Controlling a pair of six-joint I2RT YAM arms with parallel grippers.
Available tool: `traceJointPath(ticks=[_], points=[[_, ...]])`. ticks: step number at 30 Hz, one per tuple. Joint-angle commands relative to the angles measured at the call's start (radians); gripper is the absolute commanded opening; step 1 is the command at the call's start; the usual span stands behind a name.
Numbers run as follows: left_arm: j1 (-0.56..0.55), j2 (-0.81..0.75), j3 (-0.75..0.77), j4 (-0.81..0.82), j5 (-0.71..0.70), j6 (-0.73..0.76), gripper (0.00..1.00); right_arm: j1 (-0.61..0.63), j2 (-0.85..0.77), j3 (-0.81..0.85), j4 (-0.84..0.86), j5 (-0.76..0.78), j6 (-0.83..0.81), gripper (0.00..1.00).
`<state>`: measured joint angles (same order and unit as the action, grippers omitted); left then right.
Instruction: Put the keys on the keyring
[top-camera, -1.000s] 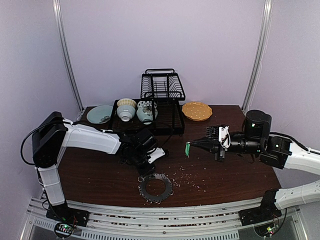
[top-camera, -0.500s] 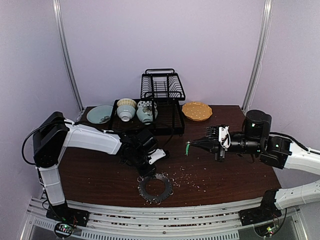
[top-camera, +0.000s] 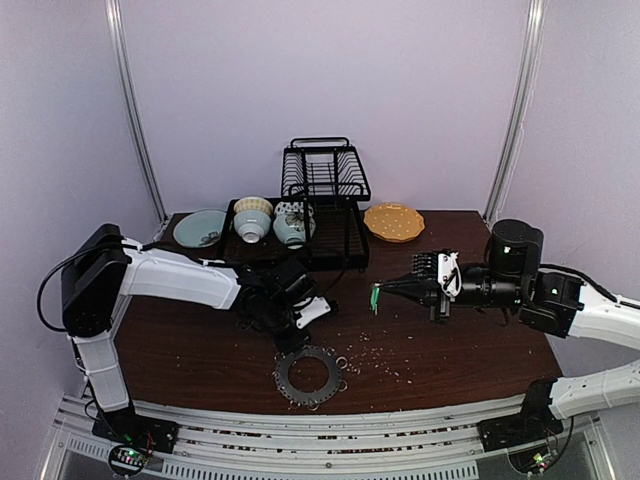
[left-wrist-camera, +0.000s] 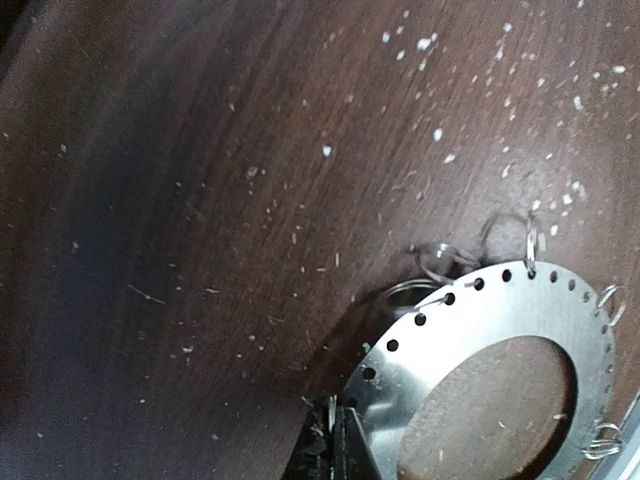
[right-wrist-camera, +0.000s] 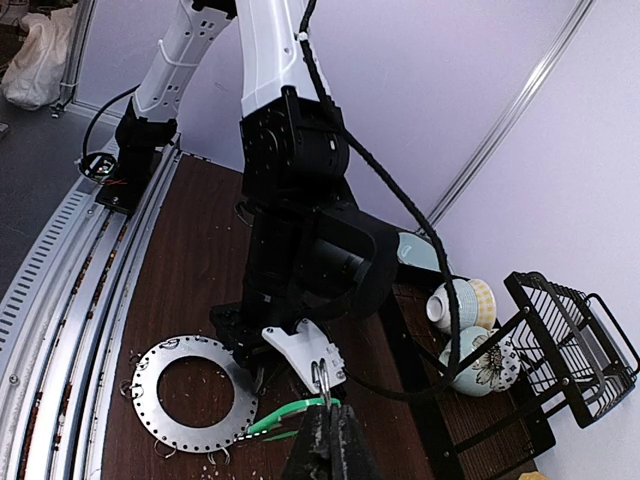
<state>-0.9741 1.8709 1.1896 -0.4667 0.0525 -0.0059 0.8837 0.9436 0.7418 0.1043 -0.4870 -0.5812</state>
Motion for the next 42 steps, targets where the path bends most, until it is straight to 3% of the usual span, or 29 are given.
traceJointPath(ticks=[1, 7, 10, 14, 17, 21, 24, 29, 33, 37, 42], points=[[-0.017, -0.156, 0.021, 0.035, -0.048, 0.034, 0.0, -0.005, -0.015, 0.014, 0.007, -0.001, -0.005, 0.0], [-0.078, -0.331, 0.029, 0.052, -0.2, 0.144, 0.0, -0.005, -0.024, 0.026, -0.002, 0.005, -0.003, 0.0], [-0.087, -0.372, 0.038, 0.072, -0.352, 0.184, 0.0, -0.005, -0.026, 0.028, 0.0, 0.003, -0.003, 0.0], [-0.073, -0.387, -0.033, 0.251, -0.496, 0.367, 0.0, -0.005, -0.025, 0.027, 0.009, 0.002, -0.004, 0.0], [0.01, -0.322, -0.018, 0.339, -0.512, 0.444, 0.0, -0.005, -0.022, 0.028, 0.024, -0.005, -0.005, 0.0], [0.076, -0.197, 0.147, 0.295, -0.505, 0.448, 0.0, -0.006, -0.02, 0.044, 0.009, -0.008, -0.007, 0.0], [0.104, -0.123, 0.252, 0.172, -0.505, 0.379, 0.0, -0.005, -0.029, 0.046, -0.003, -0.005, -0.013, 0.0], [0.143, -0.101, 0.216, 0.204, -0.479, 0.409, 0.0, -0.006, -0.03, 0.029, 0.011, -0.012, -0.015, 0.0], [0.164, -0.066, 0.345, 0.011, -0.469, 0.246, 0.0, -0.005, -0.03, 0.031, 0.007, -0.012, -0.015, 0.0], [0.166, -0.152, 0.262, 0.029, -0.459, 0.132, 0.0, -0.005, -0.032, 0.025, 0.006, -0.007, -0.022, 0.0], [0.187, -0.134, 0.239, 0.044, -0.506, 0.161, 0.0, -0.005, -0.026, 0.029, 0.014, -0.018, -0.022, 0.0]])
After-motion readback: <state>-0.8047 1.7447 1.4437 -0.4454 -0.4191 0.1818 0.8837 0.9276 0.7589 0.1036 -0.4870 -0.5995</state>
